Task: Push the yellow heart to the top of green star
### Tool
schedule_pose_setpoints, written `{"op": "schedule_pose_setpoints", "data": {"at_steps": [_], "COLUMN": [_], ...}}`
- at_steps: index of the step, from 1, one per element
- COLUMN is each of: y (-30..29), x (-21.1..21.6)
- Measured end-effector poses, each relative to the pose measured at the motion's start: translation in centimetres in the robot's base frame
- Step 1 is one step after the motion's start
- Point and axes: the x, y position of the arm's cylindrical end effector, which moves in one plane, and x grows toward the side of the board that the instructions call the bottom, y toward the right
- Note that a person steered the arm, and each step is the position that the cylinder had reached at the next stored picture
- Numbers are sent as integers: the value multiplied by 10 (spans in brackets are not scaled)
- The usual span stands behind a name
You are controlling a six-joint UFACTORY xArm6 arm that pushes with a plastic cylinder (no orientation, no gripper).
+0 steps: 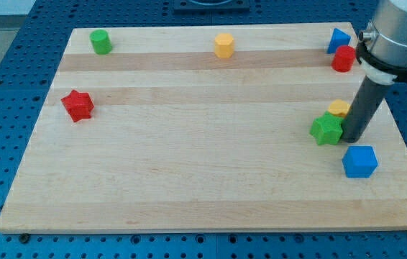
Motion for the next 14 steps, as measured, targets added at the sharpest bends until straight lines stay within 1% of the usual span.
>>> {"op": "schedule_pose_setpoints", "data": {"at_steps": [2, 3, 6, 9, 10, 12, 14], "y": [13, 21, 9, -9, -9, 16, 46], "x": [-17, -17, -38, -40, -53, -92, -101]}}
